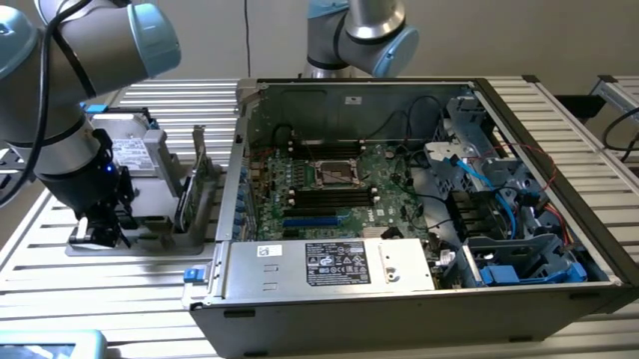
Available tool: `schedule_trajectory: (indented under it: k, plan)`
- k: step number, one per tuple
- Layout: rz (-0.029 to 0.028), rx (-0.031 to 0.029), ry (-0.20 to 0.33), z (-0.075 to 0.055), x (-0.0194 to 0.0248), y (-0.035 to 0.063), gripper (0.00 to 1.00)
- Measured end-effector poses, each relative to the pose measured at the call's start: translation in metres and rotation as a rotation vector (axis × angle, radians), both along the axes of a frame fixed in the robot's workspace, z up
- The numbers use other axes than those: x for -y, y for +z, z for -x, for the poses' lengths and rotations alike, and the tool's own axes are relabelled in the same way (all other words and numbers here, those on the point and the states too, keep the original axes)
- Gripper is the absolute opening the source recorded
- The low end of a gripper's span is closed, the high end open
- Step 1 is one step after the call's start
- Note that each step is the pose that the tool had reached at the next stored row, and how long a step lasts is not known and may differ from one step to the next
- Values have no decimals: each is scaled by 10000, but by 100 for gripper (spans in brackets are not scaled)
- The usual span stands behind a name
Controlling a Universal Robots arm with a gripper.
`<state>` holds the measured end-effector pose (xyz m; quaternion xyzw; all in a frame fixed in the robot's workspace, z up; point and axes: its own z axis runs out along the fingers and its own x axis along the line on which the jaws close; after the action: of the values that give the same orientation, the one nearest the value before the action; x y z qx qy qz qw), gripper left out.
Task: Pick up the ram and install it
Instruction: 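Pick up the ram and move it above insertion slot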
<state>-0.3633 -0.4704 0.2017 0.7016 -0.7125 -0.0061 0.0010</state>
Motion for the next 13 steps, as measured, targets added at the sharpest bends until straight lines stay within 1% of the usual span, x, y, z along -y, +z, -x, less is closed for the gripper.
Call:
schedule_trajectory:
  k: [13]
  plan:
    - [0,0,-1,10,-1,-37,42]
